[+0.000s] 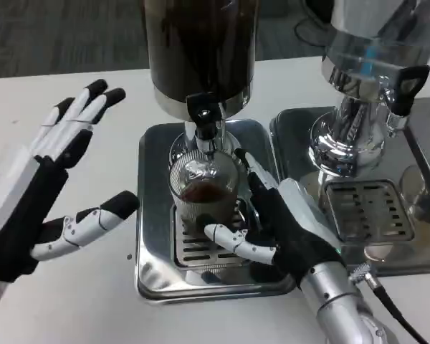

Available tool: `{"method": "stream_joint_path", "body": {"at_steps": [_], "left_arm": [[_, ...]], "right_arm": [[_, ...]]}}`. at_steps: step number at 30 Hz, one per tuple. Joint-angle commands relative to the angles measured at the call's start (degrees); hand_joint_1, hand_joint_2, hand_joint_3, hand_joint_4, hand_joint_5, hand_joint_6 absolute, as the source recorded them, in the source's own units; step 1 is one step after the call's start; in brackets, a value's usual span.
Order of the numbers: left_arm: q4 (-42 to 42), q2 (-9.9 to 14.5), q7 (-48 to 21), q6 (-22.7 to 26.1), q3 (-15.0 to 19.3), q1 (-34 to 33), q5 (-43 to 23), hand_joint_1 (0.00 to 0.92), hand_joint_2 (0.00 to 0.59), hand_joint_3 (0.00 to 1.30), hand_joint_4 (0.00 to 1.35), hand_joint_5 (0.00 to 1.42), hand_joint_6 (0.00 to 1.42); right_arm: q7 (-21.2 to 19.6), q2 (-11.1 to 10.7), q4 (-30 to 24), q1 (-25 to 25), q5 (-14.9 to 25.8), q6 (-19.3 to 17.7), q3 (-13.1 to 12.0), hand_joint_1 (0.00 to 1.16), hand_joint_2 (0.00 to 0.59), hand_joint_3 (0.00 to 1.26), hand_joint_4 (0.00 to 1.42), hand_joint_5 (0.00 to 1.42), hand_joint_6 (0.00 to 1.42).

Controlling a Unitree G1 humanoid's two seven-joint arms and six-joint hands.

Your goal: Grasp the cup under the faucet to collect the drink, then remove the cup.

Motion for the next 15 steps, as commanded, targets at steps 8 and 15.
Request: {"method": "stream_joint_path", "body": {"at_steps": [8,15], "left_arm": [[7.7,-2.6,7.7,0.4,0.9,6.2,1.9,0.0,0.194,0.08,0.0,0.12,0.01],[10.5,-3.1,8.3,1.8,-0.9,7.3,2.4,0.0,0.198,0.08,0.0,0.12,0.01]], "right_arm": [[-1.9,1.7,4.1,-1.5,0.7,-3.7,0.3,0.52,0.211,0.0,0.0,0.0,0.0],[-4.0,2.8,6.8,-2.1,1.3,-5.8,-0.5,0.54,0.2,0.0,0.0,0.0,0.05]]}}
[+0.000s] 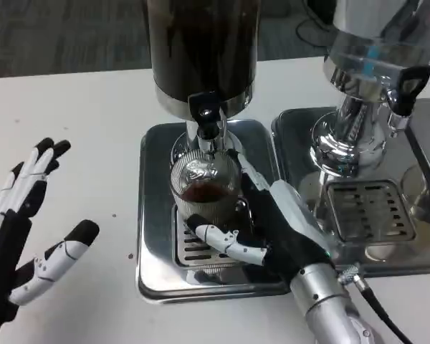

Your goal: Grasp the cup under the faucet to collect the drink, then remove the cup.

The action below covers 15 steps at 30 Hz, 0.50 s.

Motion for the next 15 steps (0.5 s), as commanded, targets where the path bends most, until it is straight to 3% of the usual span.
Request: {"method": "stream_joint_path", "body": {"at_steps": [1,15], "left_arm": [[2.4,-0.5,0.6,1.1,-1.3,1.1,0.8,0.0,0.198,0.08,0.0,0.12,0.01],[3.4,-0.5,1.0,1.6,-2.2,3.0,-0.4,0.0,0.214,0.13,0.0,0.13,0.02]], "right_arm": [[-2.0,0.7,2.2,-0.9,0.9,-3.0,-0.4,0.54,0.2,0.0,0.0,0.0,0.05],[-5.4,3.5,8.8,-2.9,1.9,-7.4,-0.1,0.61,0.186,0.0,0.0,0.0,0.18]]}}
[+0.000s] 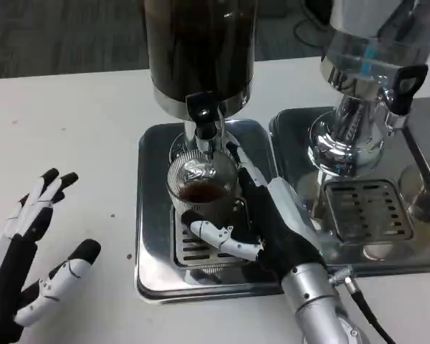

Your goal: Grasp the cup under the faucet to collect the drink, then remove the cup.

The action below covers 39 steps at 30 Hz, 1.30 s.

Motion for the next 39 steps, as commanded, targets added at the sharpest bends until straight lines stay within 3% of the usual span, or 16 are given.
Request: {"method": "stream_joint_path", "body": {"at_steps": [1,21,24,39], "left_arm": [[0.6,-0.4,0.5,0.7,-0.1,1.0,-0.4,0.0,0.214,0.13,0.0,0.13,0.02],[-0.6,-0.9,0.5,1.3,0.4,3.0,-2.3,0.0,0.215,0.18,0.0,0.14,0.02],[-0.6,-0.9,0.4,1.3,0.4,3.1,-2.6,0.0,0.216,0.19,0.0,0.15,0.02],[-1.3,-1.1,0.2,1.3,0.6,4.1,-3.2,0.0,0.223,0.24,0.0,0.15,0.03]], "right_arm": [[-0.2,0.9,2.1,-1.4,0.4,-1.2,0.5,0.61,0.185,0.0,0.0,0.0,0.19],[0.6,3.0,7.1,-2.2,1.8,-3.2,1.7,0.66,0.182,0.0,0.0,0.0,0.28],[1.3,3.7,8.0,-1.3,3.7,-3.9,1.4,0.67,0.174,0.0,0.0,0.07,0.3],[-2.8,4.2,8.9,-1.3,2.9,-4.5,1.4,0.74,0.168,0.0,0.1,0.22,0.43]]}}
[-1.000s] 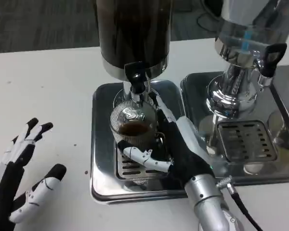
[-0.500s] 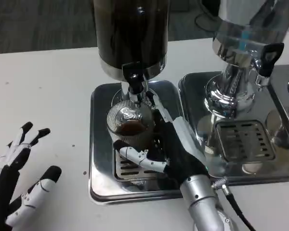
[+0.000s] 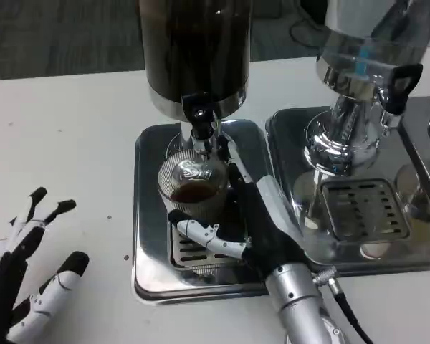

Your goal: Grasp the cup under the faucet to collect the drink, then remove the cup.

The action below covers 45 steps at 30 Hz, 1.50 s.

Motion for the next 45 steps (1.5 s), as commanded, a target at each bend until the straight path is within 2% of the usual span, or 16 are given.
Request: {"method": "stream_joint_path", "body": {"at_steps": [1,7,11,16,22,34,45], "left_arm": [[-1.0,-0.4,0.3,0.4,0.6,0.5,-0.7,0.0,0.223,0.24,0.0,0.15,0.03],[-1.0,-0.4,0.3,0.3,0.9,0.9,-1.0,0.0,0.23,0.3,0.02,0.15,0.03],[-1.1,-0.3,0.3,0.3,1.1,1.1,-1.0,0.0,0.229,0.32,0.03,0.15,0.03],[-1.4,-0.3,0.2,0.2,1.4,1.2,-1.0,0.0,0.23,0.32,0.03,0.15,0.03],[-1.4,-0.5,-0.1,0.3,1.6,1.0,-0.9,0.0,0.23,0.32,0.03,0.15,0.03],[-1.2,-0.5,-0.3,0.2,1.5,0.7,-1.0,0.0,0.225,0.33,0.04,0.15,0.03],[-1.3,-0.4,-0.5,0.0,1.6,0.9,-1.5,0.0,0.225,0.33,0.04,0.15,0.02]], "right_arm": [[-0.2,1.5,1.8,1.4,0.3,0.8,0.7,0.74,0.166,0.0,0.12,0.23,0.45],[-0.9,2.2,2.9,1.0,0.6,2.0,0.5,0.76,0.169,0.0,0.16,0.27,0.49],[-1.0,2.6,4.0,0.8,1.9,1.4,0.0,0.79,0.172,0.0,0.19,0.31,0.52],[-2.5,2.5,4.4,0.8,1.2,0.7,0.3,0.81,0.172,0.0,0.24,0.37,0.57],[-4.0,2.5,4.1,1.1,0.9,-0.2,0.4,0.84,0.17,0.08,0.28,0.42,0.63],[-8.4,2.5,4.2,2.0,-0.2,-2.8,0.7,0.89,0.166,0.23,0.41,0.59,0.87],[-13.7,2.7,5.8,2.3,-0.7,-7.6,0.7,0.91,0.179,0.34,0.54,0.76,1.11]]}}
